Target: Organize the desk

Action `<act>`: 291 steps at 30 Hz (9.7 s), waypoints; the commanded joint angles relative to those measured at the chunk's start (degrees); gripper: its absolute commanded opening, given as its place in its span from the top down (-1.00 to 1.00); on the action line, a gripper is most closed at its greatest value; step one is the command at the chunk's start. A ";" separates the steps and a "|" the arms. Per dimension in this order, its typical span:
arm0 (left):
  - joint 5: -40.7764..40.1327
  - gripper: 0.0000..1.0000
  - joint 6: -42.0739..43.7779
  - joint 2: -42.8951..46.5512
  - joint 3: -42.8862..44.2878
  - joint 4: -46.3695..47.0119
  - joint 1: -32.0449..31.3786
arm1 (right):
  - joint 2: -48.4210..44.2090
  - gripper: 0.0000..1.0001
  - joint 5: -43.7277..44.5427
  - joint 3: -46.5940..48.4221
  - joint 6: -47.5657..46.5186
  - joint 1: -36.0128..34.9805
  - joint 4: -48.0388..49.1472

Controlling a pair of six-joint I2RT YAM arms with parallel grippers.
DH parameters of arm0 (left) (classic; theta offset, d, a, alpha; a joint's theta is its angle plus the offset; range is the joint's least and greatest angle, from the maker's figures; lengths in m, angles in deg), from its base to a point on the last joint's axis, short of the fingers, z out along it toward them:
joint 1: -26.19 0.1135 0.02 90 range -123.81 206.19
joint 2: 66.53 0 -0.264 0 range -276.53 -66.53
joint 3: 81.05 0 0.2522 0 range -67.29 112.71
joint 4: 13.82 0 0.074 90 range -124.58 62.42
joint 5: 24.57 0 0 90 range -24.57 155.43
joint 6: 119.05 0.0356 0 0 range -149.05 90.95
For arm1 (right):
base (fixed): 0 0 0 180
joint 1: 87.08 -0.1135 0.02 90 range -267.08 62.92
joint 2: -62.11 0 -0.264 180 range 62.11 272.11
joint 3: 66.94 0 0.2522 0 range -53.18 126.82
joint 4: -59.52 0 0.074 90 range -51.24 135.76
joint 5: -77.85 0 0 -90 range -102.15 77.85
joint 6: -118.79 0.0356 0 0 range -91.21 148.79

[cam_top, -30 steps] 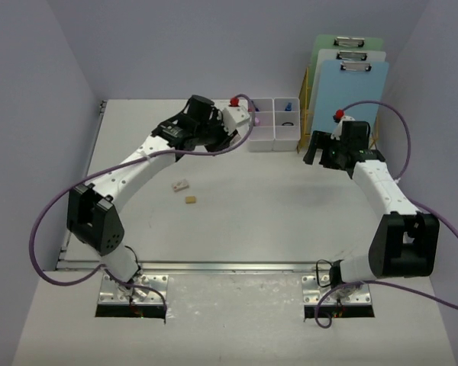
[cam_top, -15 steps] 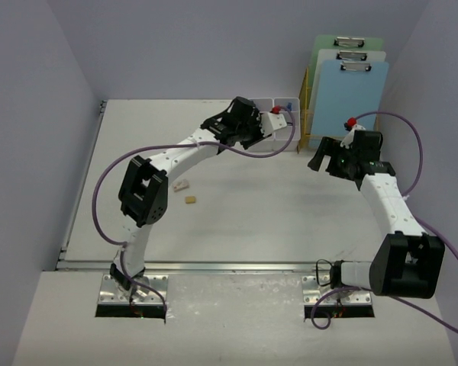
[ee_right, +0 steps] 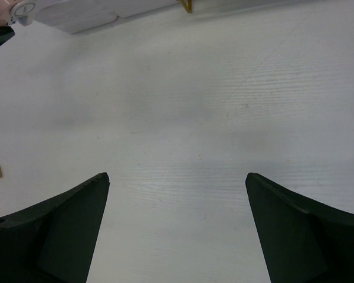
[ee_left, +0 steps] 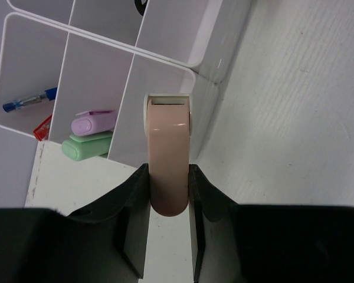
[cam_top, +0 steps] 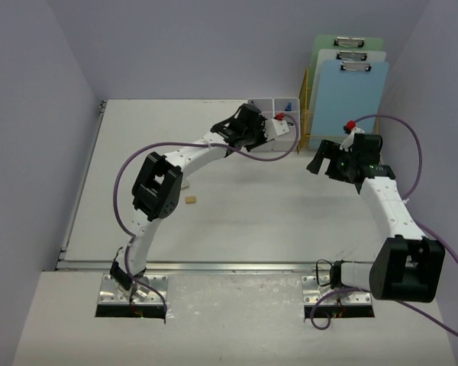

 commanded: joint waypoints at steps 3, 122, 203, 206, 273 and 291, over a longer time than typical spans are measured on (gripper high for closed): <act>-1.48 1.00 1.15 -1.46 2.29 4.77 -0.23 | -2.58 -0.97 -0.83 -0.28 -0.84 0.68 1.36; 1.68 -0.09 -8.47 20.73 -40.37 -13.50 22.63 | -1.80 -0.97 -9.62 -3.98 -9.53 1.65 -4.06; -41.38 0.30 -27.93 -8.15 -2.83 36.12 -6.55 | 0.93 -0.97 -10.49 -3.08 -7.79 1.65 -3.96; -41.91 -0.08 -27.18 -8.46 -2.49 37.01 -6.47 | 0.85 -0.97 -10.49 -3.23 -7.86 1.65 -3.88; 38.27 -0.72 -51.07 52.38 -55.31 6.20 48.77 | 58.82 -0.02 -13.87 46.03 -54.25 -52.81 8.25; 38.98 -0.71 -52.61 49.40 -54.96 6.37 50.22 | 59.91 0.37 -14.54 44.39 -57.18 -54.95 6.05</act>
